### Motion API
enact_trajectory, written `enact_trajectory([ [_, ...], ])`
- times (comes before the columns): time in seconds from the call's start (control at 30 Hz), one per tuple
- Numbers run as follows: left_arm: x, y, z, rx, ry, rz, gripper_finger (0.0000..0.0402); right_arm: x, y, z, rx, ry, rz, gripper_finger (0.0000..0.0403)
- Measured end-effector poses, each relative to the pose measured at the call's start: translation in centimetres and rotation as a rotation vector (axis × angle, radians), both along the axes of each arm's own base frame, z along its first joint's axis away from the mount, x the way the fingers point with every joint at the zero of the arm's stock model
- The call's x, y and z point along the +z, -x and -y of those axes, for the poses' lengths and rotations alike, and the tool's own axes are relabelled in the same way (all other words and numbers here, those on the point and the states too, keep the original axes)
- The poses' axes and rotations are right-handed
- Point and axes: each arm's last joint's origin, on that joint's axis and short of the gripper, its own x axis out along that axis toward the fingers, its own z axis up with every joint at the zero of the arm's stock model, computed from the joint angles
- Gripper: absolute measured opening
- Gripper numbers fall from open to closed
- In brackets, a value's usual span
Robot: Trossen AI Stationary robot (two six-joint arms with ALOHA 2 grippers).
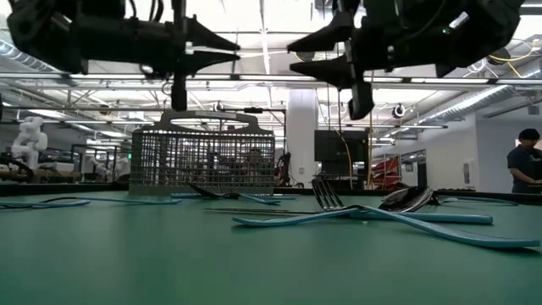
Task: Sort silverware
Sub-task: Put the the table knife into silverware rack
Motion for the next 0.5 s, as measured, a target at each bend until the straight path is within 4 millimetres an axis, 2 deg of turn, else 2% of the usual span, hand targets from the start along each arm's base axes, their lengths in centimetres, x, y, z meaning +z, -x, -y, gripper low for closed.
enact_trajectory([
  [0.17,2.1,-0.2,-0.2,0.042,-0.141,0.068,0.0035,0.8,-0.7,-0.4,-0.084,-0.038,0.035,0.0118],
  [0.33,4.1,1.2,-2.0,0.102,-0.304,0.050,0.0035,1.7,-0.2,-0.2,-0.209,-0.092,0.063,0.0118],
  [0.4,4.7,2.0,-3.1,0.144,-0.399,-0.022,0.0035,1.8,-0.1,-0.1,-0.230,-0.124,0.067,0.0118],
  [0.5,6.1,3.1,-4.5,0.202,-0.585,-0.256,0.0035,1.7,-0.1,-0.1,-0.242,-0.143,0.058,0.0118],
])
